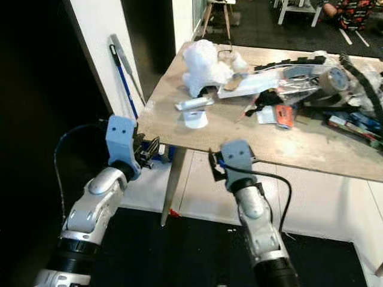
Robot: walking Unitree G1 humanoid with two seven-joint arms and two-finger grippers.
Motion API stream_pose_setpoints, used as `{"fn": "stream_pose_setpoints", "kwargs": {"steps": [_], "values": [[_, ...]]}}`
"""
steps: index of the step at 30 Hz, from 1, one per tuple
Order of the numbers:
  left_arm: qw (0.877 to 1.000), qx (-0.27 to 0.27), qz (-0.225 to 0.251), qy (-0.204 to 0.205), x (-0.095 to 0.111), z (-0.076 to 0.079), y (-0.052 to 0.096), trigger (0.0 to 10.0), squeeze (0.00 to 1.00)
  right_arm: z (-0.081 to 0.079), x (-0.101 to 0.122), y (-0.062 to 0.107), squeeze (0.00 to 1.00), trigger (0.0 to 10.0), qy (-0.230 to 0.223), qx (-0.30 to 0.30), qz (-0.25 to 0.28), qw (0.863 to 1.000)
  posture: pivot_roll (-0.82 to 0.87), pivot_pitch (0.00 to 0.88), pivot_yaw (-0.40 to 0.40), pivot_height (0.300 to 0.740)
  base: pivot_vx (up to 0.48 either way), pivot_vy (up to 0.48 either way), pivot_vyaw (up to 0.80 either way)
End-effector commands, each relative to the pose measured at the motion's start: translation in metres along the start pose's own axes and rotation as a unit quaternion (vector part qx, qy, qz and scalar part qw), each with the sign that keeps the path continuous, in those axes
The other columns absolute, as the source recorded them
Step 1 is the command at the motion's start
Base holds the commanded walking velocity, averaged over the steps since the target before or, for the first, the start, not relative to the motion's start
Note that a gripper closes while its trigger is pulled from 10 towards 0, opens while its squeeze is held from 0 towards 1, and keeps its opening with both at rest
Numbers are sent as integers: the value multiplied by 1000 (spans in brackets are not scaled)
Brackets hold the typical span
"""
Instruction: Picking trash to rubbish bin
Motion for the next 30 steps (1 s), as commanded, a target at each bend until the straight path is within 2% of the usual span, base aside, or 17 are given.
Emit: {"fn": "stream_pose_setpoints", "kwargs": {"steps": [1, 21, 26, 30], "values": [[1000, -4, -6, -3, -2, 2, 2, 10000, 0, 5, -3, 3, 0, 10000, 5, -6, -9, 1000, -42, 123, 49, 740, 337, 0, 0], [1000, -3, -7, -2, -2, 1, 2, 10000, 0, 0, -5, 3, 0, 10000, 7, 12, -13, 1000, -41, 124, 45, 740, 339, 0, 0], [1000, -3, -7, -3, -2, 1, 2, 10000, 0, -1, -4, 3, 0, 10000, 11, 13, -11, 1000, -41, 124, 46, 740, 337, 0, 750], [1000, -3, -7, -2, -2, 1, 2, 10000, 0, -1, -4, 3, 0, 10000, 9, 9, -7, 1000, -41, 126, 47, 740, 337, 0, 0]]}}
Point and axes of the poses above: a point about 5 cm out from each wrist's last joint towards the gripper, its own y axis pointing back from the gripper into the wrist, its own x axis along the axis of the wrist's last joint, z = x × y, the point moved 1 cm from there along -y, pointing out of the wrist towards the gripper, and after that the axes turned 3 degrees about -y, right-handed, at the moved point
